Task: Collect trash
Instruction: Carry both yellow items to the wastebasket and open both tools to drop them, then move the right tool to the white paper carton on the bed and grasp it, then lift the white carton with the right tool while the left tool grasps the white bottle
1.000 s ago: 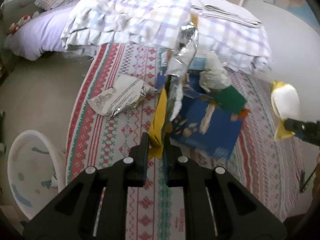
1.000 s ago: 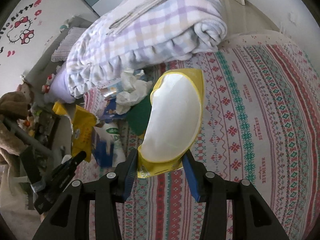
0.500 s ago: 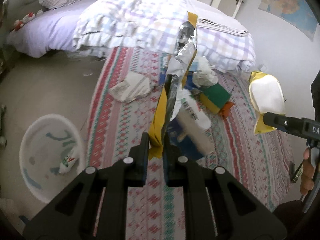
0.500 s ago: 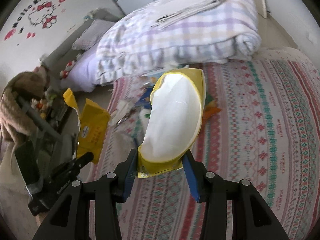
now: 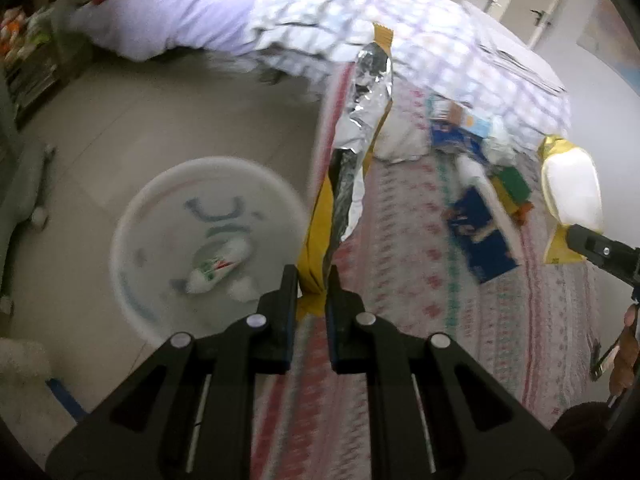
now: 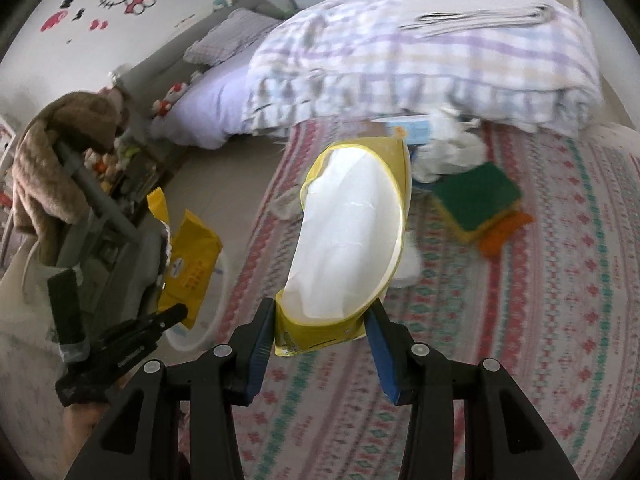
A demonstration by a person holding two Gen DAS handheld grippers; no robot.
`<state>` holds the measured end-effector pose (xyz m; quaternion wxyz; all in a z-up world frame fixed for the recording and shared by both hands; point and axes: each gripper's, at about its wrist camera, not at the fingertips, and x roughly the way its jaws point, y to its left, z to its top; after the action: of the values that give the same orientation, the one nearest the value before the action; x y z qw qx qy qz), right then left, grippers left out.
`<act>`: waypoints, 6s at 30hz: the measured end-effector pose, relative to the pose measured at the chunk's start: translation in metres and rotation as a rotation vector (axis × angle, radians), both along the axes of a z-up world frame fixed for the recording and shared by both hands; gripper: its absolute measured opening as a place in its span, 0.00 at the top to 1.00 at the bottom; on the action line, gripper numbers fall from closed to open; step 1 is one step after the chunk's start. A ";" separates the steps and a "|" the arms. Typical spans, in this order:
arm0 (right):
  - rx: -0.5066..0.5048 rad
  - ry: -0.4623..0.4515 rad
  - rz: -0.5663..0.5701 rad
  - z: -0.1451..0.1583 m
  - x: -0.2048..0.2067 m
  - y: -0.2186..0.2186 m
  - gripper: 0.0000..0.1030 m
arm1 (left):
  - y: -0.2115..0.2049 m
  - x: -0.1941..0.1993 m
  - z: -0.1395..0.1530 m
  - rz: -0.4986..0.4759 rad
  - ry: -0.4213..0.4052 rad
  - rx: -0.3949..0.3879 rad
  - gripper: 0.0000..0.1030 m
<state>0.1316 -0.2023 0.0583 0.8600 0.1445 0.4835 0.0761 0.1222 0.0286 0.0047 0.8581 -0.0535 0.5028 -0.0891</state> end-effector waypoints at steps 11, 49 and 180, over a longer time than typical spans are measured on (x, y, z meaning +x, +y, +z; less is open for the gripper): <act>-0.001 0.002 0.139 -0.019 0.020 0.083 0.56 | 0.060 0.000 -0.017 0.113 0.053 0.002 0.86; -0.029 -0.025 0.306 -0.039 0.066 0.203 0.20 | 0.160 -0.019 -0.006 0.411 0.077 0.054 0.01; -0.121 0.091 -0.112 -0.024 -0.008 -0.109 0.77 | -0.120 0.027 -0.001 -0.107 -0.006 -0.067 0.61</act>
<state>0.1240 -0.3109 0.0346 0.8473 0.1223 0.5168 -0.0080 0.1490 -0.0913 0.0034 0.8513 -0.0552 0.4993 -0.1518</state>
